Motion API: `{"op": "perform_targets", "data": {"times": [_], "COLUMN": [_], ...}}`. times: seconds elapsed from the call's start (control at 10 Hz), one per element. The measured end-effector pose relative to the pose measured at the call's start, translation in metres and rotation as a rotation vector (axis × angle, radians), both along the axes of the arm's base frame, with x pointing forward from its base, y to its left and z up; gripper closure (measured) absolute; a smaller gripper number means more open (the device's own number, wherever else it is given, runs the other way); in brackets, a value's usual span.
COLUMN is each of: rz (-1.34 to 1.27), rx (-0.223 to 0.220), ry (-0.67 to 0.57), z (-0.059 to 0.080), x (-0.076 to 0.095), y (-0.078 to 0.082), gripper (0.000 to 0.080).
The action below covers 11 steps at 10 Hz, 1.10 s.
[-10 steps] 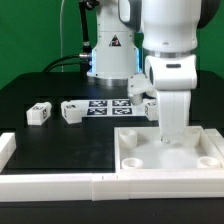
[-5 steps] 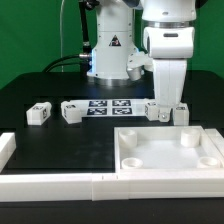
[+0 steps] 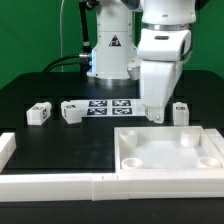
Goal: Assemble one leg
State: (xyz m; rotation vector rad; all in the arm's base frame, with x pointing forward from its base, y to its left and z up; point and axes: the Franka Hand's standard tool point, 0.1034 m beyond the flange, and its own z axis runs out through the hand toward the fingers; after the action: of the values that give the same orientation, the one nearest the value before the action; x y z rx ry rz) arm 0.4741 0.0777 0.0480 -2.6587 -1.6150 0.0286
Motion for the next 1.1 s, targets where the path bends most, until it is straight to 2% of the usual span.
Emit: {"op": "perform_targets", "data": {"times": [0.7,0.9,1.1], "rz": [-0.821,-0.994,-0.998], "rx": [0.002,0.007,0.008], "ry": [0.038,0.058,0.060], "z": [-0.002,-0.003,-0.004], "x": [-0.014,-0.017,-0.017], "y": [0.033,0.037,0.038], "gripper": [0.0151,0.0151,0.0151]}}
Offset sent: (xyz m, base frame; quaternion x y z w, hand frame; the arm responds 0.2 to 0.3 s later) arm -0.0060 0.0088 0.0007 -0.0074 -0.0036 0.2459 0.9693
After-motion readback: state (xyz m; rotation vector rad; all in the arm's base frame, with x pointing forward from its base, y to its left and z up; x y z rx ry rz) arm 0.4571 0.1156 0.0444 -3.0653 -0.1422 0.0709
